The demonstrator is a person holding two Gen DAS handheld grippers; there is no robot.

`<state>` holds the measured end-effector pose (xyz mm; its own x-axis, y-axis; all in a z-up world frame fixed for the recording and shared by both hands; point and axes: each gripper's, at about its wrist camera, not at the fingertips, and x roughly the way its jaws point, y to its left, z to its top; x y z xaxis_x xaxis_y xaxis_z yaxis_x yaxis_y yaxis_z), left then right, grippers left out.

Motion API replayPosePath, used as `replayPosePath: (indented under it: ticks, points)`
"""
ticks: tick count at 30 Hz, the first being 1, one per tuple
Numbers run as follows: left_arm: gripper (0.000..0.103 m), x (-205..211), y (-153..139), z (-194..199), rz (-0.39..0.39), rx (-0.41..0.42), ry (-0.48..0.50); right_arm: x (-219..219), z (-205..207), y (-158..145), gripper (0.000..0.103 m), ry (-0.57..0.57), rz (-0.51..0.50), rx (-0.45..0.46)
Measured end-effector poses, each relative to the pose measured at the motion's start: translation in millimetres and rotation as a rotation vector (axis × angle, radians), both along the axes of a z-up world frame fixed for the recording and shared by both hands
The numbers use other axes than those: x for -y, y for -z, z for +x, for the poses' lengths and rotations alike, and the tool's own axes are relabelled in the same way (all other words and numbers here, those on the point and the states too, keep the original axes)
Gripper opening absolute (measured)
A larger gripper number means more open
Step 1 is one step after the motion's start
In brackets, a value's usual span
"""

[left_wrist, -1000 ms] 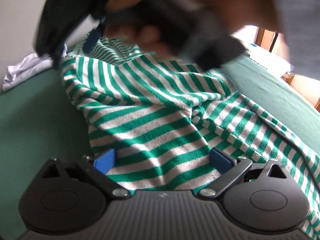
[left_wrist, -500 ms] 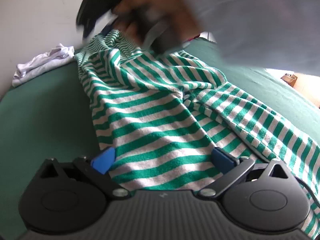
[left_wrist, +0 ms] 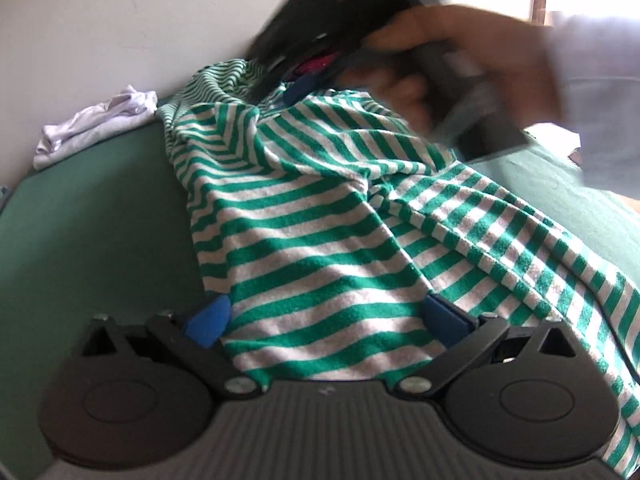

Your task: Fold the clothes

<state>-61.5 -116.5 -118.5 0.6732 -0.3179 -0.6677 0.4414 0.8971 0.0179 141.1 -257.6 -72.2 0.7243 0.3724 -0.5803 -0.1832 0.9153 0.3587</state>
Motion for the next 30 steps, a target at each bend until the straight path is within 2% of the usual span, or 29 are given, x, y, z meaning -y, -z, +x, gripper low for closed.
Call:
replayPosePath:
  ticks: [2, 4, 8, 9, 10, 11, 12, 15, 17, 18, 21, 24, 26, 27, 28, 30]
  points:
    - [0.102, 1, 0, -1, 0.0, 0.005, -0.009, 15, -17, -9, 0.042, 0.093, -0.128, 0.052]
    - [0.102, 1, 0, -1, -0.004, 0.003, -0.011, 25, -20, -7, 0.047, 0.127, -0.228, 0.071]
    - [0.102, 1, 0, 0, -0.005, 0.003, -0.01, 29, -2, 14, 0.049, 0.149, -0.324, -0.002]
    - [0.102, 1, 0, 0, -0.005, 0.003, -0.011, 34, 2, 23, 0.048, 0.153, -0.33, -0.021]
    - [0.102, 1, -1, 0, -0.005, 0.003, -0.012, 39, 3, 27, 0.035, 0.128, -0.307, -0.031]
    - [0.102, 0, -1, 0, -0.004, 0.003, -0.013, 39, 0, 27, 0.013, 0.118, -0.309, -0.011]
    - [0.102, 0, -1, 0, -0.003, 0.003, -0.014, 37, -3, 26, 0.011, 0.112, -0.316, 0.012]
    - [0.102, 0, -1, -1, -0.003, 0.004, -0.017, 37, -20, 12, 0.01, 0.133, -0.313, 0.122]
    - [0.102, -1, 0, -1, -0.004, 0.004, -0.017, 41, -24, 4, 0.01, 0.186, -0.308, 0.161]
    - [0.102, -1, -1, -1, -0.003, 0.005, -0.017, 43, -24, 2, 0.011, 0.222, -0.324, 0.165]
    - [0.102, -2, -1, -1, -0.003, 0.005, -0.017, 45, -2, 21, 0.011, 0.268, -0.368, 0.078]
    - [0.102, -4, -1, 0, -0.003, 0.005, -0.015, 34, 1, 40, 0.012, 0.284, -0.489, 0.075]
    - [0.102, -5, -1, 0, -0.003, 0.006, -0.014, 27, -3, 39, 0.014, 0.304, -0.522, 0.083]
    - [0.102, -5, -1, 0, -0.003, 0.006, -0.013, 27, -4, 37, 0.014, 0.298, -0.496, 0.082]
    - [0.102, -5, -1, 0, -0.003, 0.006, -0.012, 32, -8, 33, 0.015, 0.297, -0.475, 0.099]
    - [0.102, -6, -1, 0, -0.003, 0.006, -0.011, 42, -16, 24, 0.03, 0.297, -0.437, 0.137]
